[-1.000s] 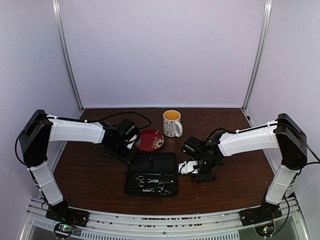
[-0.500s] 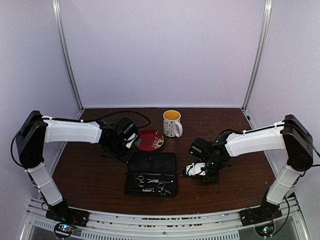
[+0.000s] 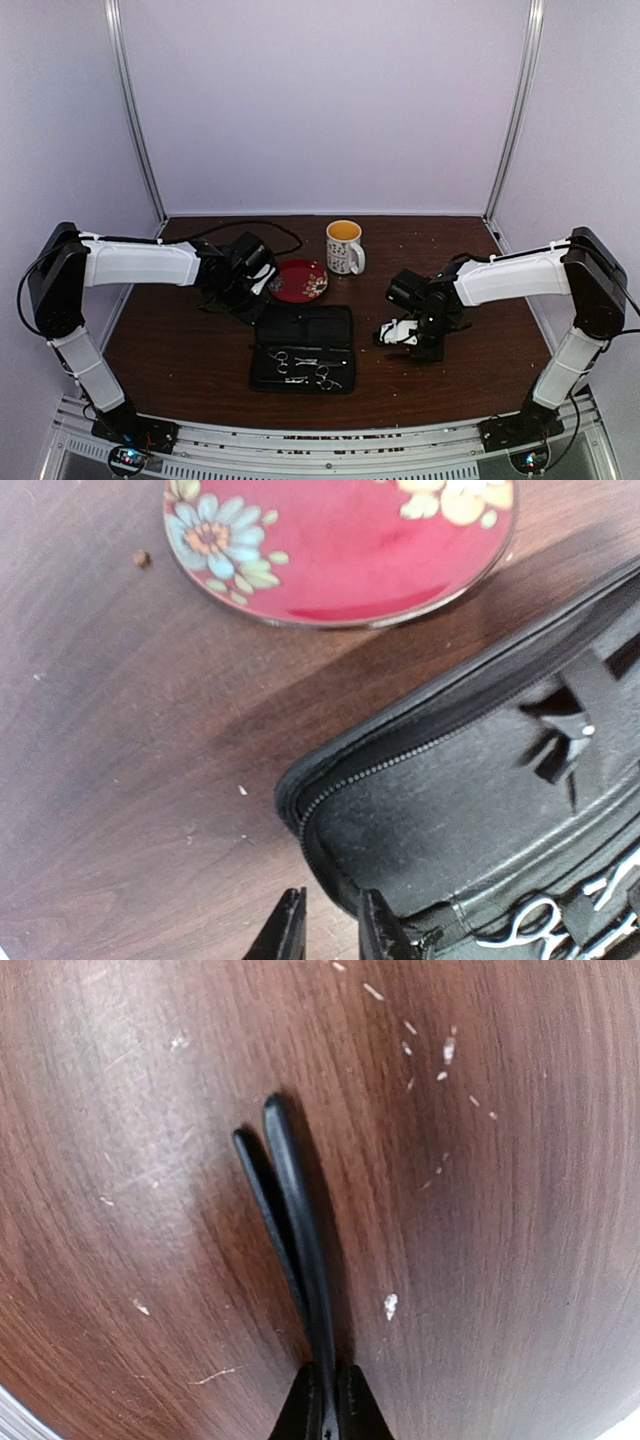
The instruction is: Sort the hair-cutting tools
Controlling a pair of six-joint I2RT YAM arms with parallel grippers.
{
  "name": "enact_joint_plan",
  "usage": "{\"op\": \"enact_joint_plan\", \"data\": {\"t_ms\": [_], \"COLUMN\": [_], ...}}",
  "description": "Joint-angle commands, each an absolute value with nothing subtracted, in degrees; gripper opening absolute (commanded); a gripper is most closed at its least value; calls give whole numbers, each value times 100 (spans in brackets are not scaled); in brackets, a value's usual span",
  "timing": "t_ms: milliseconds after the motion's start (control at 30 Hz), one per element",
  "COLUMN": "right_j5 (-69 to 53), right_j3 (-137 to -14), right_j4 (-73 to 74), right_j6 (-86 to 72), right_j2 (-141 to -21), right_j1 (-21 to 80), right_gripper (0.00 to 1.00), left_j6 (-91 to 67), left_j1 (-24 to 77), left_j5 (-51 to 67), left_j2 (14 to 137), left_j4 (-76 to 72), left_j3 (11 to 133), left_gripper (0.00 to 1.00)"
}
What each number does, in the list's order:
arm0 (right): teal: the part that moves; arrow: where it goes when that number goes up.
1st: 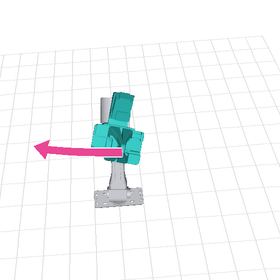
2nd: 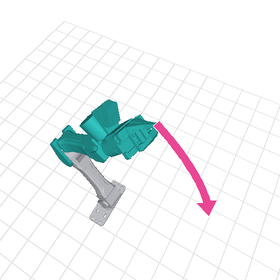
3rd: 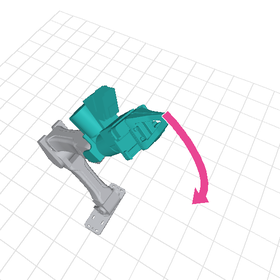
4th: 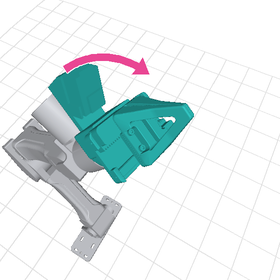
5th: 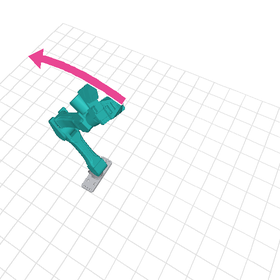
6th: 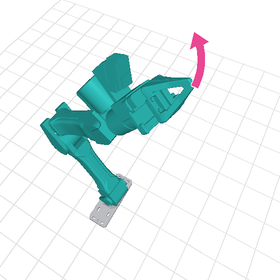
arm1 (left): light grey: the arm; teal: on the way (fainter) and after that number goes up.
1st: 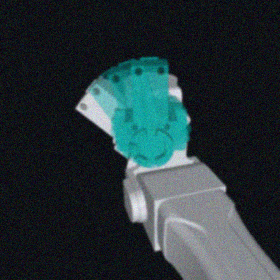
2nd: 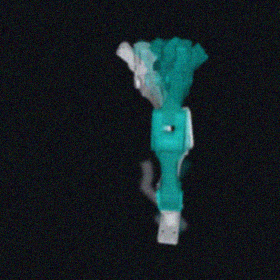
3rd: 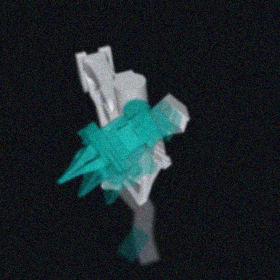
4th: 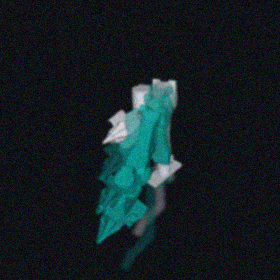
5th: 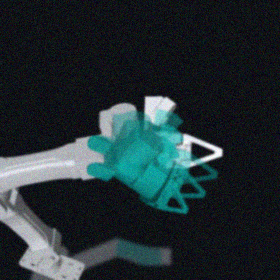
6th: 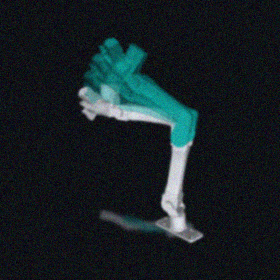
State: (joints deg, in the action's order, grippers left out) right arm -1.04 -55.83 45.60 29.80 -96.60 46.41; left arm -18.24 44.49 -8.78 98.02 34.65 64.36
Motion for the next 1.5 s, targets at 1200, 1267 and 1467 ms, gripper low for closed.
{"op": "enact_joint_plan", "data": {"t_ms": [1200,1267,1467], "right_j5": [-206,-209,-194], "right_j3": [-5692,-5682,-5693], "right_j4": [4463,4464,4467], "right_j6": [2815,2830,2831], "right_j2": [-9161,-9166,-9161], "right_j1": [4034,4033,4038], "right_gripper": [0,0,0], "left_j6": [-4240,-4261,-4332], "left_j1": [5862,5869,5867], "left_j5": [-1208,-1197,-1160], "left_j2": [11825,11890,12062], "left_j4": [4422,4445,4505], "left_j3": [8627,8627,8648], "left_gripper": [27,27,24]}}
